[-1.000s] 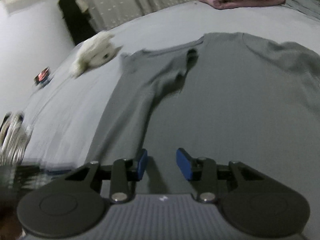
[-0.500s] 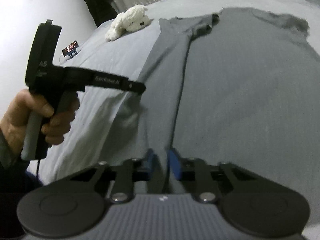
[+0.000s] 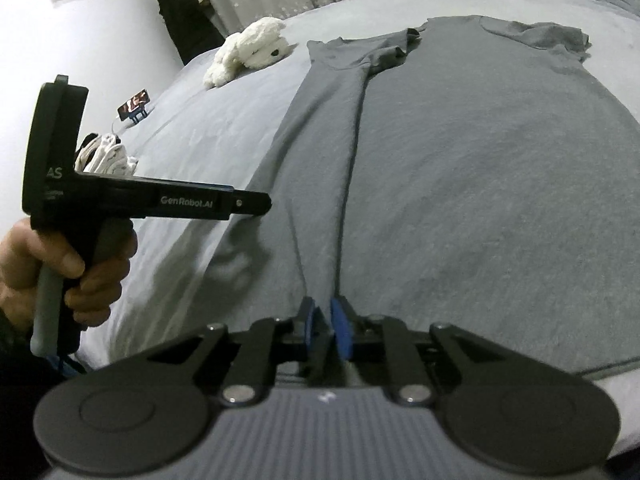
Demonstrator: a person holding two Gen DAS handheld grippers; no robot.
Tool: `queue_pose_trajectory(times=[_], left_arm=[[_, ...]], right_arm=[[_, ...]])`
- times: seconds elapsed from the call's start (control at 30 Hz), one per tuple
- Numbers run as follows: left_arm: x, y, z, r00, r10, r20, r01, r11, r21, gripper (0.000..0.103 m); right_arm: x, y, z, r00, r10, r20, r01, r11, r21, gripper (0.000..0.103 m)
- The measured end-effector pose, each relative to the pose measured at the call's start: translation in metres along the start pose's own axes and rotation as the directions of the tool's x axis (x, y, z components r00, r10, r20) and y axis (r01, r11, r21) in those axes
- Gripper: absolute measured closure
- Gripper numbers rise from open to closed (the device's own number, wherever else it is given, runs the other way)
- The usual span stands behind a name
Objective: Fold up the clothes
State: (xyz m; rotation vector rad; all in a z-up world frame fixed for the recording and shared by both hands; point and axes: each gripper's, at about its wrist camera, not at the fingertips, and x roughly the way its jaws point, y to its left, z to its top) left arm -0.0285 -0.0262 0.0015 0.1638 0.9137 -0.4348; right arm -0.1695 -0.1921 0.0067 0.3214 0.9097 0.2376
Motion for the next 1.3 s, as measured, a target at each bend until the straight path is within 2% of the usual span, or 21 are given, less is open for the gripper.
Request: queue_pose_trajectory(times=[0.07,0.23,0.4,0.53,0.63,0.8,0.87,1.07,1.3], left_arm=[[-0.002,-0.001,-0.003,1.0,0.003,0.001,-0.003,1.0,0.005,0.056],[-0.009,-0.003,-0.011,1.0,0.0,-0.004,0.0,1.0,0.015,0.056],[-0.015,-0.006,-0.018,1.0,-0.004,-0.006,0.004,0.999,0.036,0.056],[-0.02,-0.007,-0.023,1.0,-0.008,-0.006,0.008,0.999,0.04,0.056],[-0.023,-0.007,-0.026,1.0,-0.011,-0.006,0.011,0.999,0.041,0.056],[-0.028,-0.007,-0.03,1.0,-0.015,-0.007,0.015,0.999,0.041,0.056],[-0.03,-0.006,-0.032,1.0,-0.017,-0.007,0.017,0.999,0.041,0.056],[-0.039,-0.001,-0.031,0.999,-0.031,0.009,0.031,0.999,0.018,0.056],[-0.037,-0.003,-0.023,1.0,-0.019,0.022,0.019,1.0,0.003,0.056]], right_arm=[[-0.002,0.002,-0.002,1.0,-0.019,0.008,0.019,1.0,-0.014,0.096],[-0.013,0.006,-0.004,0.998,-0.047,0.05,0.048,0.999,-0.006,0.097],[-0.004,0.01,-0.01,0.995,-0.092,0.031,0.093,0.995,-0.029,0.097],[-0.005,0.02,-0.008,0.99,-0.136,0.048,0.14,0.985,-0.096,0.094],[-0.012,0.032,-0.009,0.976,-0.181,0.119,0.2,0.965,-0.172,0.091],[-0.013,0.051,-0.008,0.973,-0.137,0.187,0.186,0.942,-0.28,0.091],[-0.004,0.055,-0.011,0.978,-0.126,0.168,0.174,0.933,-0.315,0.091],[0.008,0.05,-0.018,0.986,-0.139,0.092,0.162,0.929,-0.332,0.091],[-0.001,0.054,-0.01,0.986,-0.096,0.138,0.137,0.934,-0.33,0.088]])
